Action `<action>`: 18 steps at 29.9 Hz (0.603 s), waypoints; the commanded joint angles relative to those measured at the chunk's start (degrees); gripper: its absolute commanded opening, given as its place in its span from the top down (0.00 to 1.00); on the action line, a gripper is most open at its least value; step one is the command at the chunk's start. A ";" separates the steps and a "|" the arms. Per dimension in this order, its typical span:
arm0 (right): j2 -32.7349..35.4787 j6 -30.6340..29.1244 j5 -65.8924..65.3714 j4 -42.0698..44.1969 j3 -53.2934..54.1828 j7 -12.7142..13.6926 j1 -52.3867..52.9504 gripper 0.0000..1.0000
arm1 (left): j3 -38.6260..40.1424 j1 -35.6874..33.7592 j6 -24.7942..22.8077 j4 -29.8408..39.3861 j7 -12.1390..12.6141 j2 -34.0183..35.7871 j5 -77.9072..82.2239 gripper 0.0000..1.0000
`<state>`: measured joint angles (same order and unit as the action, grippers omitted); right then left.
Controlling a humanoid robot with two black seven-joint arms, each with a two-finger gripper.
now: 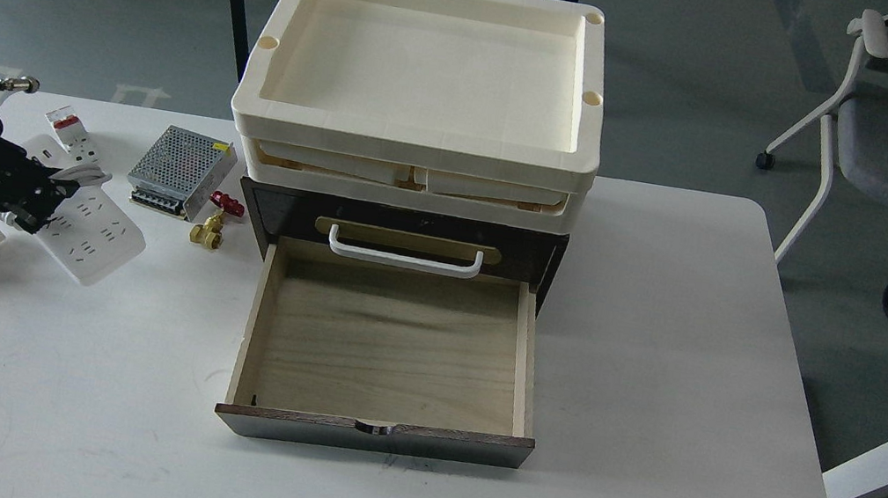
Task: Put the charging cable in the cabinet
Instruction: 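Lift the power strip with the left gripper toward the open drawer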
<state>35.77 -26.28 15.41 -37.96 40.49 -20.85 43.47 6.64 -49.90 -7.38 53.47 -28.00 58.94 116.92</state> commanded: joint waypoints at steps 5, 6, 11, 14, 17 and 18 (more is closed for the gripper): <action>1.14 -0.08 0.06 -0.01 0.21 -0.25 -0.85 0.00 | 0.30 0.15 -1.23 28.06 0.00 22.77 -5.02 0.94; 1.32 -0.08 0.06 -0.09 0.38 -0.25 -0.94 0.00 | -0.05 0.15 -1.14 31.32 0.00 25.41 -6.69 0.94; 1.41 -0.09 0.06 -0.10 0.47 -0.25 -1.46 0.00 | -0.49 0.50 -1.49 46.69 0.00 34.74 -14.08 0.93; 1.32 -0.17 0.06 -0.10 0.47 -0.25 -1.46 0.00 | -0.75 0.94 -1.58 47.88 0.00 34.50 -15.05 0.93; 1.41 -0.17 0.06 -0.01 0.47 -0.25 -1.46 0.00 | -0.93 1.99 -1.67 47.96 0.00 30.90 -19.87 0.93; 1.41 -0.17 0.06 -0.01 0.47 -0.25 -1.46 0.00 | -0.93 2.78 -1.76 47.96 0.00 29.23 -21.63 0.93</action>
<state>37.13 -26.42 15.47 -38.07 40.96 -21.09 42.01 5.82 -48.60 -8.99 101.28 -27.98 91.72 99.72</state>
